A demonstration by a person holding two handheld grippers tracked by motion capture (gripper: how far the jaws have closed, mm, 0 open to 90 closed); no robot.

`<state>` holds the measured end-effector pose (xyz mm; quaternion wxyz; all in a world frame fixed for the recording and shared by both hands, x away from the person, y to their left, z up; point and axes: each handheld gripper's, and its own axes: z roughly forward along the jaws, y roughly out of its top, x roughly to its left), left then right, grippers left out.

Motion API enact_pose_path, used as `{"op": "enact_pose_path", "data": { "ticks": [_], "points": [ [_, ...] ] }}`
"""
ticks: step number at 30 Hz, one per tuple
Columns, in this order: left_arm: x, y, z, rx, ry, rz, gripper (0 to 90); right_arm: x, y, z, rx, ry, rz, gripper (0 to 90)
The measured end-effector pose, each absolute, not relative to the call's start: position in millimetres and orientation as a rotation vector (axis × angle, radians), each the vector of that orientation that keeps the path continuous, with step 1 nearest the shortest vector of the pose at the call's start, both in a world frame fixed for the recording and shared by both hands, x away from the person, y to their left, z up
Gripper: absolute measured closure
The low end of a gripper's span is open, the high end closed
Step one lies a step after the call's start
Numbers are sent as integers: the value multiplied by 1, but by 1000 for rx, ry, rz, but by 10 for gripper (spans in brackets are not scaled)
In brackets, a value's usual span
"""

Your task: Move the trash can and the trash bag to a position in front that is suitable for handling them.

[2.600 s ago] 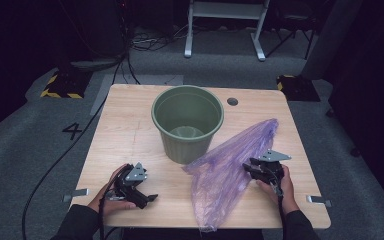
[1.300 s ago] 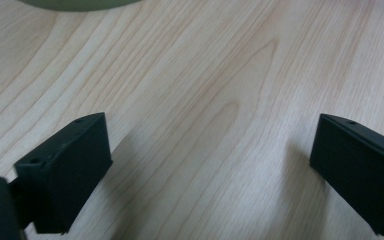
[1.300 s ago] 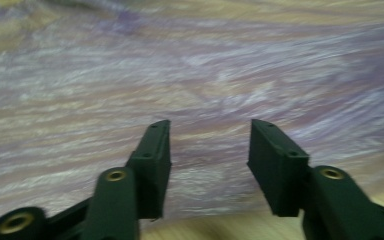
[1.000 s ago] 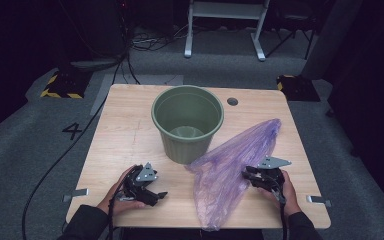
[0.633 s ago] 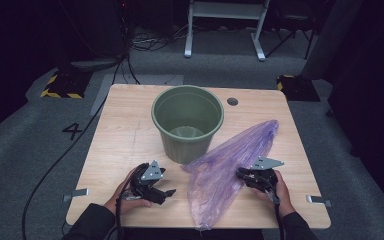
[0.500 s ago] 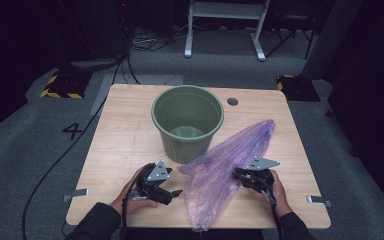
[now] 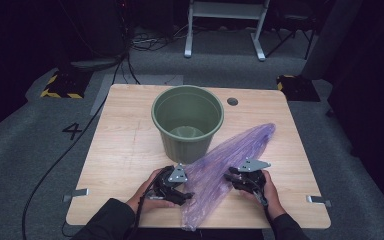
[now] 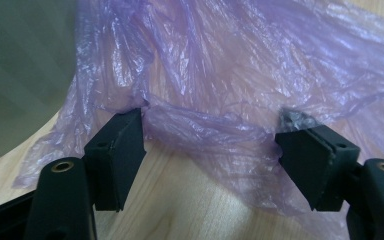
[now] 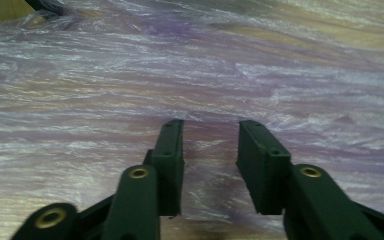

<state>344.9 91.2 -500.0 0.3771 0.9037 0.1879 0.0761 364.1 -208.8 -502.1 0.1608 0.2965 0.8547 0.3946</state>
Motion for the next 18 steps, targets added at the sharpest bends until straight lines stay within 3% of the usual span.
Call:
{"op": "enact_pose_path", "data": {
  "ticks": [5, 12, 18],
  "points": [
    [346, 97, -499, 2310, 475, 189, 377, 363, -210, -501, 839, 2438, 1142, 512],
    [343, 111, -500, 2307, 464, 182, 384, 363, -238, -482, 922, 2260, 1175, 362],
    [344, 126, -499, 2316, 443, 173, 384, 379, -277, -468, 1124, 2056, 1178, 308]
  ]
}}
